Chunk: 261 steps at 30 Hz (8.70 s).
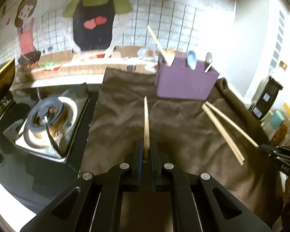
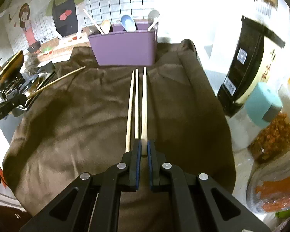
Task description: Organize utensils
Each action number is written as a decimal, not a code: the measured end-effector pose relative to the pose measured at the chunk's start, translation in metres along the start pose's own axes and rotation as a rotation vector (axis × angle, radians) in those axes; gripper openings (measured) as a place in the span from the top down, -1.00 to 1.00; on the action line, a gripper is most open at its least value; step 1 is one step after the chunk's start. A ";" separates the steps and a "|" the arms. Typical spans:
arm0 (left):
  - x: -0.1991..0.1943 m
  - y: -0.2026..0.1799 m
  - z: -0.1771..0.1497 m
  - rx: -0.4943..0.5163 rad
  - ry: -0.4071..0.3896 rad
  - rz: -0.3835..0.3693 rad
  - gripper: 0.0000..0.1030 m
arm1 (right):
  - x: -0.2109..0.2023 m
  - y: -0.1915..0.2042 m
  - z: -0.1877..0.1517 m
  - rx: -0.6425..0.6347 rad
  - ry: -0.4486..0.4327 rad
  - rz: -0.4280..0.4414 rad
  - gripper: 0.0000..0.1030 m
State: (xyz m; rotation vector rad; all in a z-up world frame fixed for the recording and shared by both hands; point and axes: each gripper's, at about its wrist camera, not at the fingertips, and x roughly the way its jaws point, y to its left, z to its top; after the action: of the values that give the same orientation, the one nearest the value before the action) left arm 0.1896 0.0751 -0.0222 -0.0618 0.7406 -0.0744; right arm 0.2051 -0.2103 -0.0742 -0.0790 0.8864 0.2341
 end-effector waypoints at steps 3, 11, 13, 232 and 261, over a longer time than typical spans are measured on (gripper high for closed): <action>-0.011 -0.007 0.010 0.017 -0.039 -0.009 0.88 | -0.010 0.003 0.007 -0.016 -0.031 -0.002 0.89; -0.040 -0.018 0.046 0.037 -0.127 -0.023 0.88 | -0.049 0.005 0.042 -0.035 -0.159 -0.019 0.89; -0.048 -0.021 0.056 0.044 -0.154 -0.031 0.88 | -0.061 0.005 0.057 -0.037 -0.203 -0.027 0.89; 0.106 -0.152 -0.041 0.114 0.244 -0.122 0.60 | 0.011 -0.033 -0.028 0.128 0.057 0.016 0.91; -0.047 -0.082 0.097 0.101 -0.149 -0.163 0.92 | -0.085 -0.002 0.084 0.015 -0.241 -0.047 0.91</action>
State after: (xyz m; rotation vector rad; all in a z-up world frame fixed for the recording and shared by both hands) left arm 0.2167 0.0007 0.0871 -0.0306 0.5813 -0.2597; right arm 0.2170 -0.2131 0.0445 -0.0565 0.6453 0.1884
